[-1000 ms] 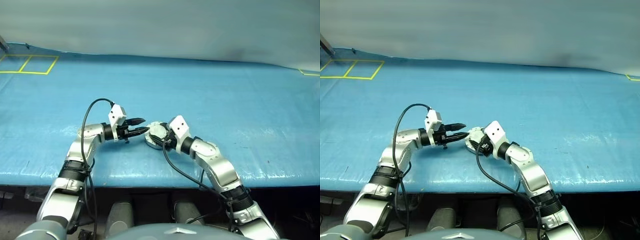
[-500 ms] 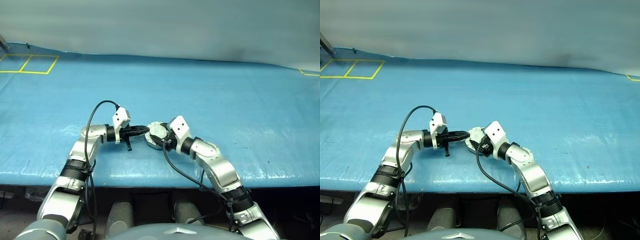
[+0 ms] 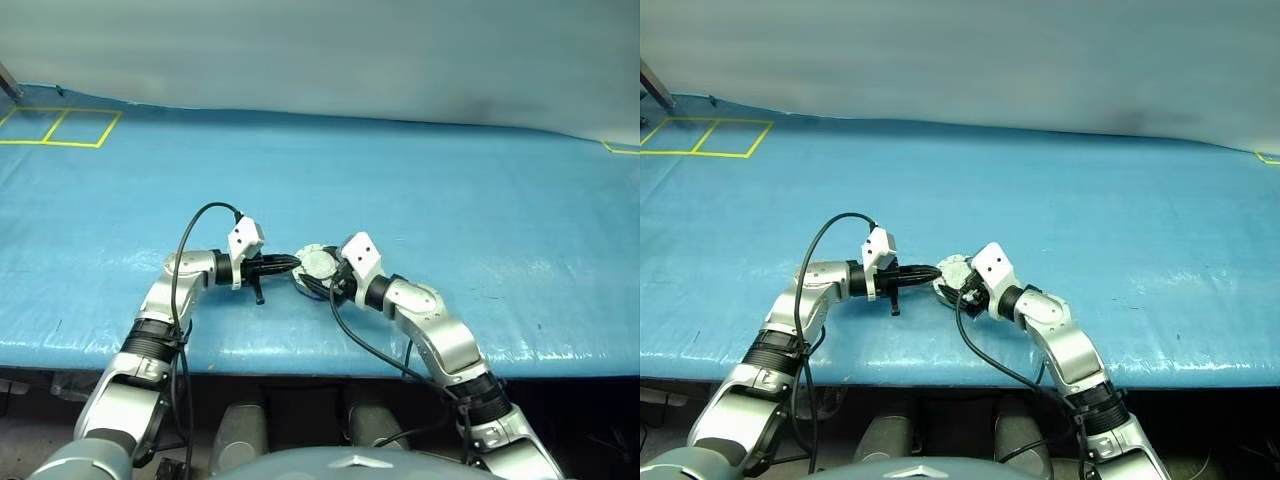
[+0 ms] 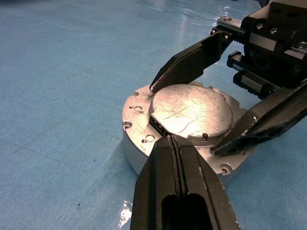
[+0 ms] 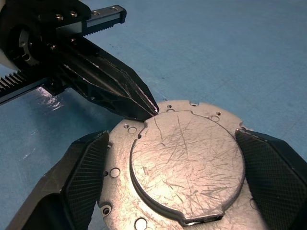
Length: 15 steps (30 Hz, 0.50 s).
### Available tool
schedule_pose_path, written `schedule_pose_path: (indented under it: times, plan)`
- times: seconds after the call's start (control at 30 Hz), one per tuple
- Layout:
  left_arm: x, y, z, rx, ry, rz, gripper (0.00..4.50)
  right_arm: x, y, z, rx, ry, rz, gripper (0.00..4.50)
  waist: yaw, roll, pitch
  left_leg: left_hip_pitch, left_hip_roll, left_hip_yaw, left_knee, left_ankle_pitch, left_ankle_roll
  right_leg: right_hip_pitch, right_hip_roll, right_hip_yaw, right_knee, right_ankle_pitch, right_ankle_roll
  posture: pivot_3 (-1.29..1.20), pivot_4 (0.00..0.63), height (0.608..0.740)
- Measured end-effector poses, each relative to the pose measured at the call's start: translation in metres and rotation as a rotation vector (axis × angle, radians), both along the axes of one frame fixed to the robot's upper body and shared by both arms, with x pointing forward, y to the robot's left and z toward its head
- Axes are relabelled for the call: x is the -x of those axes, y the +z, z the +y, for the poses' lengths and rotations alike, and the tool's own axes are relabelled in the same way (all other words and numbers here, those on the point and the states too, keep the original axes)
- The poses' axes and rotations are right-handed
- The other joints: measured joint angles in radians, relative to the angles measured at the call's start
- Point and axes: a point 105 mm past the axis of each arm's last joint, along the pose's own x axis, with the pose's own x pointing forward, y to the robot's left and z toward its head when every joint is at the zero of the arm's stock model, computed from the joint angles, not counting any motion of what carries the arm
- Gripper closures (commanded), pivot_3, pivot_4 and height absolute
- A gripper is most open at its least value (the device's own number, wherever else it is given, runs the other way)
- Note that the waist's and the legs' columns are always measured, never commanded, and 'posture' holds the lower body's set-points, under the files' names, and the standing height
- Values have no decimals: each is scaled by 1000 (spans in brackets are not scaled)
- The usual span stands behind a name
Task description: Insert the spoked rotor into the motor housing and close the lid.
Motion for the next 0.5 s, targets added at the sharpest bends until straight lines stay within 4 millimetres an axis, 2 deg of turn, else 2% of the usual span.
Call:
schedule_pose_path:
  times: [0.17, 0.3, 0.4, 0.5]
  plan:
    - [0, 0, 0, -5, -4, -5, 4500, 1, 4, 1, -24, -8, -3, 64, 2, 0, 0, -1, 0, 0, 0, 0, 0, -1, 0, 0, 0, 0, 0, 0, 150, 740]
    - [0, 0, 0, -6, -6, -8, 4500, 0, 11, 1, -120, -45, 41, 64, 4, 0, 0, -2, 0, 0, 0, 0, 0, -2, 0, 0, 0, 0, 0, 0, 150, 740]
    - [0, 0, 0, -7, -7, -9, 4500, -4, 21, -2, -190, -89, 52, 64, 5, 0, 0, -2, 0, 0, 0, 0, 0, -2, 0, 0, 0, 0, 0, 0, 150, 740]
    - [1, 0, 0, -9, -8, -10, 4500, -7, 20, -11, -224, -145, 95, 64, 7, 0, 0, -2, 0, 0, 0, 0, 0, -2, 0, 0, 0, 0, 0, 0, 150, 740]
